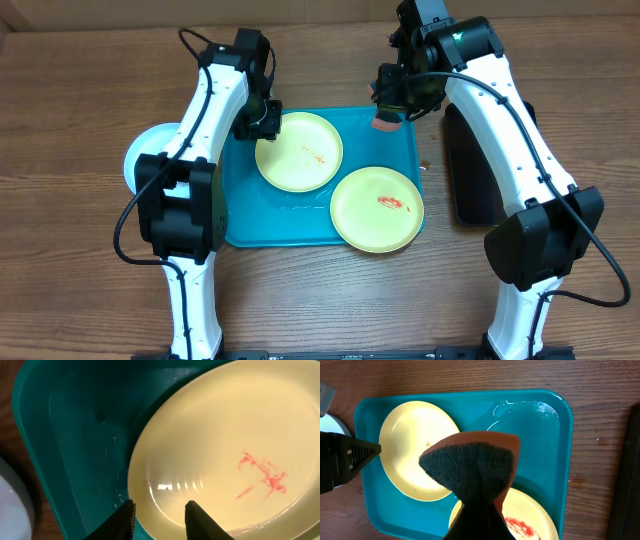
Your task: Clean dirty plates on tray and stack at the side
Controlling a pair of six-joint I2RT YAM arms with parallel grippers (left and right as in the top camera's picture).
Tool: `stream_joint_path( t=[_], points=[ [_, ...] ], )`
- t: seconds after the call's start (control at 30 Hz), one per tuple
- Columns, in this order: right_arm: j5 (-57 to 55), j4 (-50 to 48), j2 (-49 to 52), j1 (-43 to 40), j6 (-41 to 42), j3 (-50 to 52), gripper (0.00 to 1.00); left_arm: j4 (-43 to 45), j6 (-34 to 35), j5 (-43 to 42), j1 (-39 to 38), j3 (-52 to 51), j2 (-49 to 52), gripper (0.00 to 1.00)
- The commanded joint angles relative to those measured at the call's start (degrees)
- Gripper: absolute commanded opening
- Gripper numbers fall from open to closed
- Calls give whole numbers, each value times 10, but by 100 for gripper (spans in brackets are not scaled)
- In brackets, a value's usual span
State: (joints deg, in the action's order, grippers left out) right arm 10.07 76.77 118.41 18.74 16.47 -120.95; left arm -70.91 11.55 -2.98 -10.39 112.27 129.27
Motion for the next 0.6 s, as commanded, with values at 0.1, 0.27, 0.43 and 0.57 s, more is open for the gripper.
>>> stream_joint_path(
  t=[0.1, 0.27, 0.43, 0.57],
  points=[
    [-1, -1, -5, -1, -2, -5, 4, -2, 118, 50, 2, -54, 4, 32],
    [-1, -1, -5, -1, -2, -5, 4, 12, 119, 49, 2, -81, 4, 34],
    [-1, -1, -5, -1, -2, -5, 4, 28, 118, 49, 3, -87, 4, 31],
    [-1, -1, -5, -1, -2, -5, 4, 53, 118, 49, 2, -93, 4, 28]
  ],
)
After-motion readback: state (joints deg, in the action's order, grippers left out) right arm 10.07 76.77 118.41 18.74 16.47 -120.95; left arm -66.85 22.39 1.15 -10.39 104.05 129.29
